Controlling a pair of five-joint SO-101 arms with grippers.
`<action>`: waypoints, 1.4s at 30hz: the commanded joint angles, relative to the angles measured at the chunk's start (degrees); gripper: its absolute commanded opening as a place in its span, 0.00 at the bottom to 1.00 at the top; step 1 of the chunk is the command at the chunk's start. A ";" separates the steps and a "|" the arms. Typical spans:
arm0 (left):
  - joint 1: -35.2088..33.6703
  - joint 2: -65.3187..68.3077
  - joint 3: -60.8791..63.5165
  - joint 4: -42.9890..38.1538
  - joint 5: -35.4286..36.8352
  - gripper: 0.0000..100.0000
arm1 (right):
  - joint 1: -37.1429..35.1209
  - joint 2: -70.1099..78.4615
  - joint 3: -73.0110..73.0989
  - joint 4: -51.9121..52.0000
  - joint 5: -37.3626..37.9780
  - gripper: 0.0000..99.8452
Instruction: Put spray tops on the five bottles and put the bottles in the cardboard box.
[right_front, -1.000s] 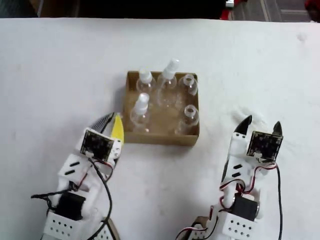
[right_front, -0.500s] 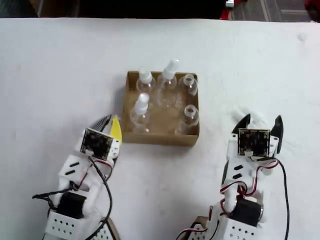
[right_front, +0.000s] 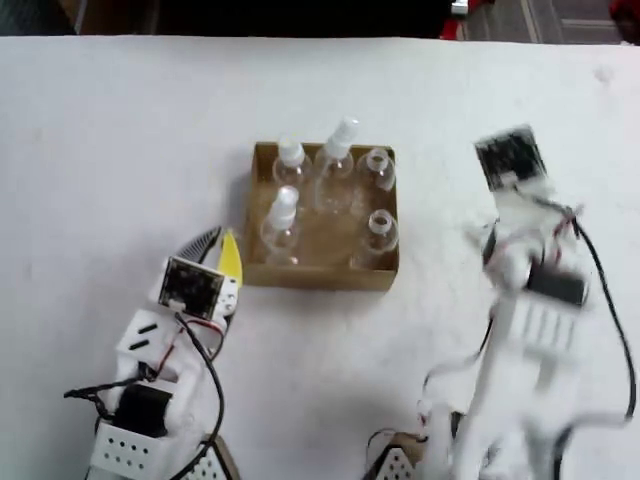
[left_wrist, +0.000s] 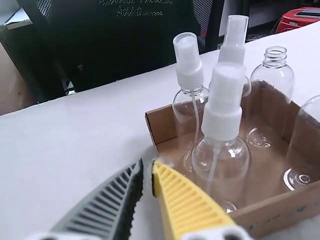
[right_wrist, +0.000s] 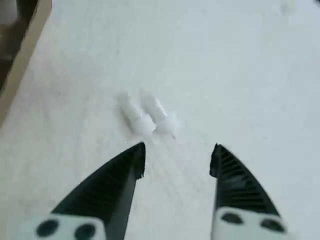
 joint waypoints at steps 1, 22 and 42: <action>-0.48 -1.01 -0.18 -2.46 0.00 0.03 | -1.10 25.63 -23.21 13.76 6.77 0.20; -0.13 -1.01 -0.18 -2.46 -3.52 0.03 | 1.80 89.36 -100.66 42.33 18.37 0.20; 1.19 -1.01 -0.18 -1.93 -3.87 0.03 | 3.21 99.30 -106.20 40.22 21.63 0.02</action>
